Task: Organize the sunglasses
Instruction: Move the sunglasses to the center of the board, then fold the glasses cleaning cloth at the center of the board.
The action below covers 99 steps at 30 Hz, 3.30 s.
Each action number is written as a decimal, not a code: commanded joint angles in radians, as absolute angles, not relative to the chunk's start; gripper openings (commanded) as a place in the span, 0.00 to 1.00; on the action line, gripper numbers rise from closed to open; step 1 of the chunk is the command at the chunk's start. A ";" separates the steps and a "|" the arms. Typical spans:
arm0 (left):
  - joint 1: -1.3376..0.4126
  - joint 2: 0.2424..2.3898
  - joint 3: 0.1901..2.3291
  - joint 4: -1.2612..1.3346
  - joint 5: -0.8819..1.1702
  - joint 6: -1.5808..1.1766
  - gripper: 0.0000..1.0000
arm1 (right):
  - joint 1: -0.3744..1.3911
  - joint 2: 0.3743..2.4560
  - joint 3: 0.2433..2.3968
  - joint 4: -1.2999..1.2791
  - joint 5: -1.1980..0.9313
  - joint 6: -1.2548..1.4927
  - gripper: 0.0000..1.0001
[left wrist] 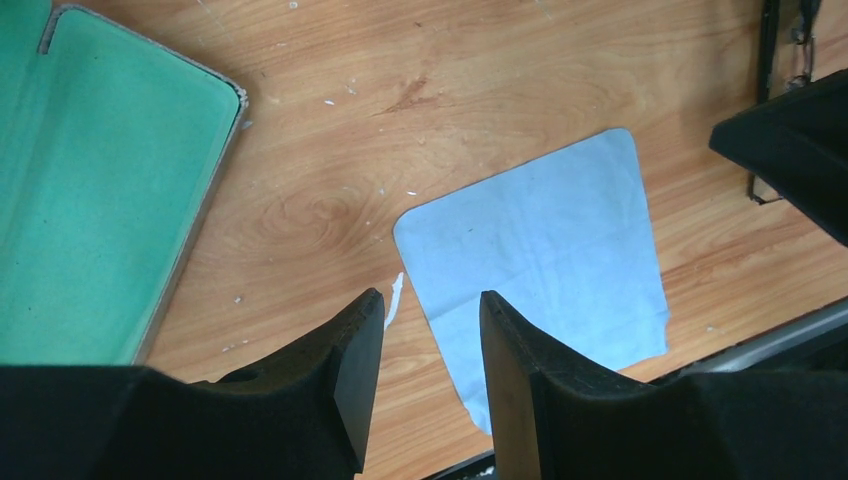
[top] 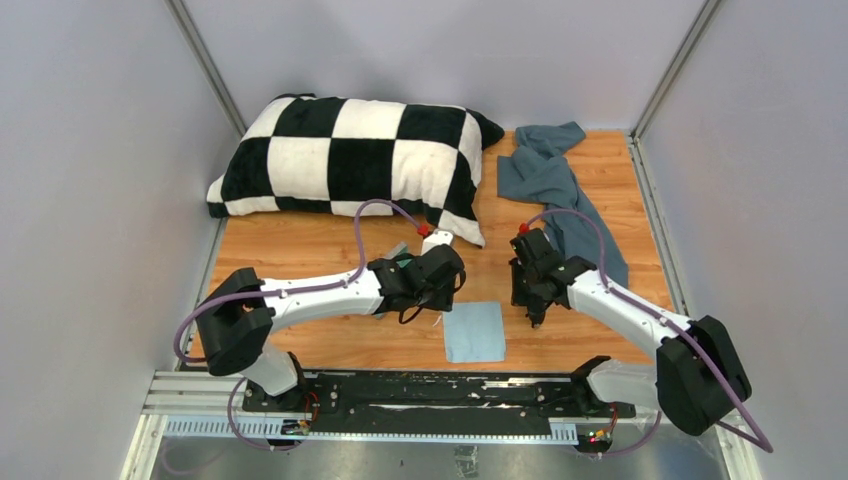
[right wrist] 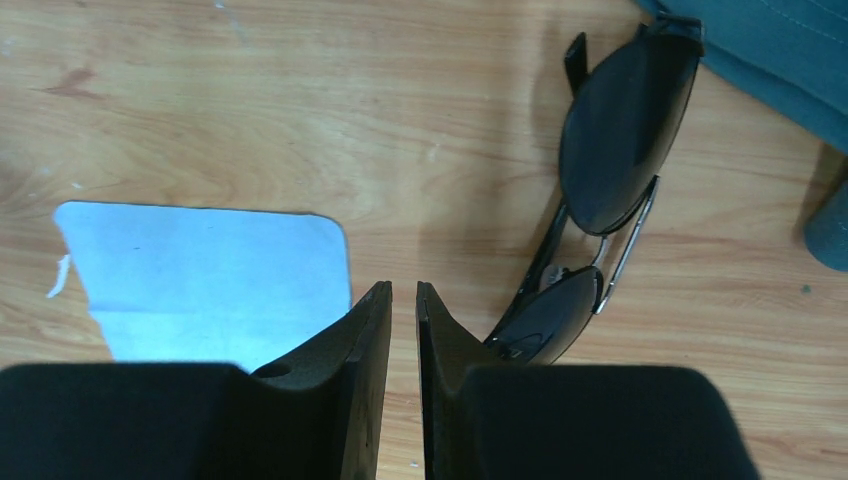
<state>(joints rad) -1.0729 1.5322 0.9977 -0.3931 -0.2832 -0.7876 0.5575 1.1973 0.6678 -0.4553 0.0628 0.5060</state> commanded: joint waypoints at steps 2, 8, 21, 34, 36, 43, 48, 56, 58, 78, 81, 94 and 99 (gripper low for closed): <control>-1.071 1.548 0.963 -0.369 -0.359 -0.794 0.47 | 0.491 1.181 0.617 -0.485 0.053 0.452 0.20; -1.067 1.579 1.020 -0.451 -0.366 -0.762 0.47 | 0.442 1.152 0.604 -0.547 0.116 0.436 0.20; -1.045 1.629 0.964 -0.335 -0.287 -0.742 0.51 | 0.455 1.072 0.633 -0.517 -0.062 0.445 0.37; -1.026 1.733 0.993 -0.296 -0.251 -0.753 0.39 | 0.497 1.166 0.660 -0.473 -0.053 0.444 0.39; -1.023 1.743 0.992 -0.280 -0.236 -0.756 0.38 | 0.500 1.169 0.659 -0.470 -0.055 0.444 0.39; -1.022 1.781 1.004 -0.259 -0.200 -0.765 0.29 | 0.505 1.176 0.658 -0.461 -0.064 0.448 0.38; -1.021 1.783 1.006 -0.260 -0.199 -0.767 0.20 | 0.512 1.193 0.661 -0.445 -0.075 0.440 0.38; -1.020 1.783 1.006 -0.256 -0.188 -0.764 0.04 | 0.515 1.256 0.665 -0.381 -0.156 0.399 0.37; -1.020 1.781 1.006 -0.253 -0.182 -0.764 0.00 | 0.517 1.277 0.666 -0.371 -0.166 0.394 0.36; -1.006 1.753 1.012 -0.258 -0.171 -0.750 0.00 | 0.547 1.420 0.690 -0.303 -0.157 0.368 0.31; -1.003 1.752 1.012 -0.258 -0.169 -0.749 0.00 | 0.562 1.420 0.689 -0.304 -0.150 0.372 0.28; -0.991 1.743 1.014 -0.261 -0.160 -0.735 0.00 | 0.566 1.421 0.714 -0.316 -0.139 0.376 0.00; -0.988 1.742 1.019 -0.260 -0.160 -0.728 0.00 | 0.566 1.426 0.728 -0.321 -0.133 0.374 0.00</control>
